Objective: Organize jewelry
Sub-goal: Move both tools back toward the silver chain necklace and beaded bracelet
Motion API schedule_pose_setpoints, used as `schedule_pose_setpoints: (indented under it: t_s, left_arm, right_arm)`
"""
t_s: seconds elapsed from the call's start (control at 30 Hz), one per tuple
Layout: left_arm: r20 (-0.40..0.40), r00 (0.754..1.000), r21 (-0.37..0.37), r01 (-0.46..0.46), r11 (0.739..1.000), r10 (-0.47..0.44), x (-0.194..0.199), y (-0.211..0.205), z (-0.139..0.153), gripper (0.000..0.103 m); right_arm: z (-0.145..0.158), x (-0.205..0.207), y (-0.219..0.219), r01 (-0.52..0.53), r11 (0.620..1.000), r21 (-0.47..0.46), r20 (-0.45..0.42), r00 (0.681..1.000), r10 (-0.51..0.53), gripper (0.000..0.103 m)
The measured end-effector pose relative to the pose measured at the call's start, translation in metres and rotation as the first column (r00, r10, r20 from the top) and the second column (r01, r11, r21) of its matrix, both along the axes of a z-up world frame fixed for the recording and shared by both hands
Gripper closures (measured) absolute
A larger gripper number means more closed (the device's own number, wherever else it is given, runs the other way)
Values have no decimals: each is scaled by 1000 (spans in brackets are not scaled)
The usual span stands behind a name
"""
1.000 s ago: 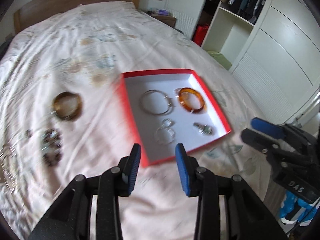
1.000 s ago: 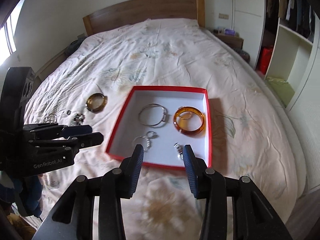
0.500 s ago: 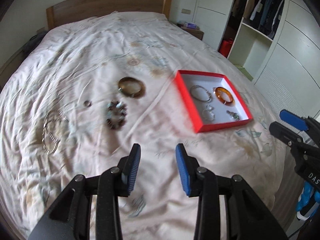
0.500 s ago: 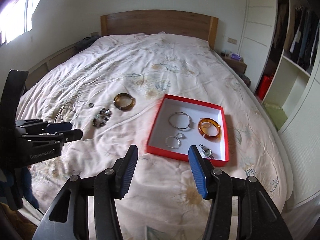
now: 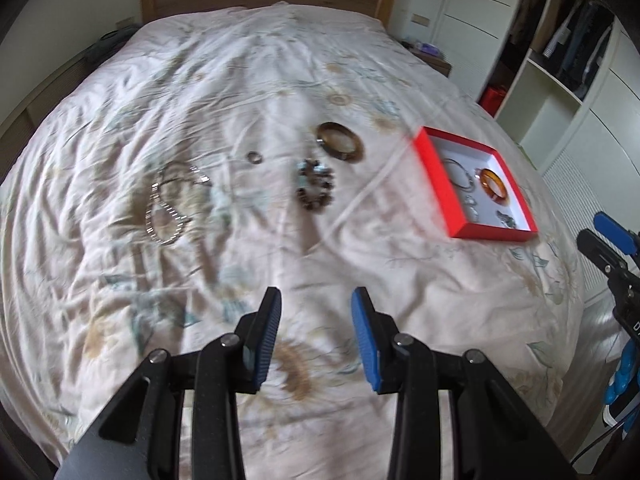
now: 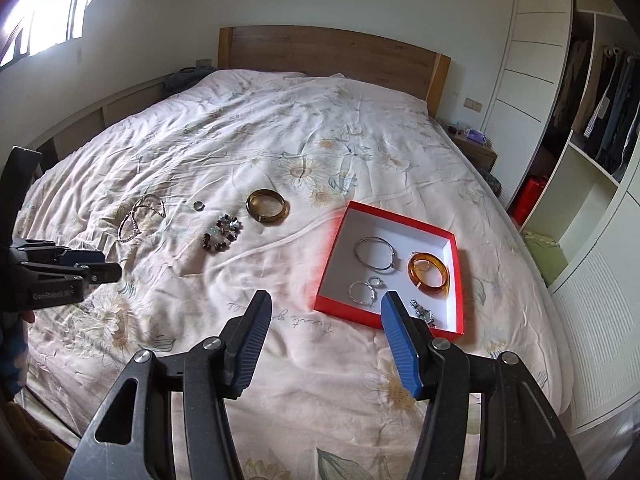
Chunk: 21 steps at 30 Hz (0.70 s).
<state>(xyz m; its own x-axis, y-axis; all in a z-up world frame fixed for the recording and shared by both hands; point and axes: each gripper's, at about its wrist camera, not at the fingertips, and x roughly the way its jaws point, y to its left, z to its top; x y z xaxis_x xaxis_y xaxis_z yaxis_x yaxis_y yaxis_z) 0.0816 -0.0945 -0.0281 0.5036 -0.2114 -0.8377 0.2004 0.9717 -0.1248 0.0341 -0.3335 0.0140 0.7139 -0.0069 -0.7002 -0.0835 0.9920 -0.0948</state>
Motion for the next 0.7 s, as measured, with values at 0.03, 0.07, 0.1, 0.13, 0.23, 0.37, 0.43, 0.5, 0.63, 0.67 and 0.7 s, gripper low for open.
schedule_pose_setpoints:
  t_s: [0.03,0.07,0.1,0.13,0.23,0.37,0.43,0.5,0.63,0.67,0.7]
  left_arm:
    - [-1,1000,2,-9,1000,9,0,4,-1,68]
    - [-1,1000,4,-25,1000,25,-1,11,-2,68]
    - [-1,999,4,-36,999,36,-1,16,-3,68]
    - [-1,999,4,-47,999,47,-1,21,-4,68]
    - [6,996,9,-91,996,91,-3,39,-8,68]
    - [3,989,-10,-151,989,151,-3,63,-14,60]
    - [3,984,-21,-176,984,176,-4,75,-17,60]
    - [6,978,-45,-207,977,207,-3,89,-20,60]
    - [12,970,-72,-240,968,241,-3,111,-23,60]
    - [12,969,-61,-245,968,246,-2,116,-24,60]
    - [8,968,-51,-249,967,250,-1,120,-26,60]
  right_arm:
    - [0,0,2,-2,1000,-7,0,1000,2,47]
    - [1,0,5,-4,1000,-14,1,1000,4,47]
    - [1,0,7,-6,1000,-19,2,1000,6,46]
    - [2,0,10,-8,1000,-28,5,1000,8,47]
    - [3,2,17,-11,999,-53,8,1000,11,46]
    - [2,7,27,-25,996,-91,2,1000,26,46]
    - [1,10,34,-38,993,-110,-2,999,38,46]
    - [-1,13,39,-48,992,-118,-8,999,48,46]
    - [-7,24,49,-71,990,-122,-32,997,68,46]
    - [-8,27,51,-77,990,-121,-37,997,73,46]
    - [-10,30,54,-86,990,-115,-43,996,82,46]
